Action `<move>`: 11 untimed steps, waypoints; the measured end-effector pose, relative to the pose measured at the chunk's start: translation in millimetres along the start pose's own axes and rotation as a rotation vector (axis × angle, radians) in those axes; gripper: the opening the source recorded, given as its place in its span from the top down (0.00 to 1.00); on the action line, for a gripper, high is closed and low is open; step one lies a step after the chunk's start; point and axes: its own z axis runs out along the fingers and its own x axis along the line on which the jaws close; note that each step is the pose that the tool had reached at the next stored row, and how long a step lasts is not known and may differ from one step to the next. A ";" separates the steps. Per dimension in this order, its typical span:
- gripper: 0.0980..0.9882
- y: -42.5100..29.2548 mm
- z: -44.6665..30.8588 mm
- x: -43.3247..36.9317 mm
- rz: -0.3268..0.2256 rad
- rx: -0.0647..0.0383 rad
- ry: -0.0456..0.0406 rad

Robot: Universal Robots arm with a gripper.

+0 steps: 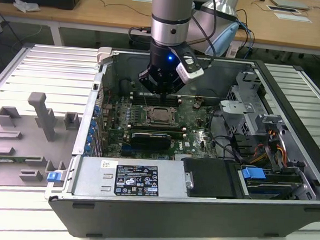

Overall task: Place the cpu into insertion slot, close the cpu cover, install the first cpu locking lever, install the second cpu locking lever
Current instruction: 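Install the first cpu locking lever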

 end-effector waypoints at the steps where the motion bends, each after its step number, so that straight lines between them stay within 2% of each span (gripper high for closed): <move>1: 0.99 0.0 0.0 0.0 0.000 0.000 0.0000; 2: 0.99 0.1 0.0 0.4 0.000 0.000 0.0000; 5: 0.99 2.7 -0.7 15.6 0.000 0.000 -0.0020; 8: 0.99 3.8 -0.9 22.4 0.000 0.000 -0.0039; 11: 0.99 4.1 -1.0 24.3 0.000 0.000 -0.0043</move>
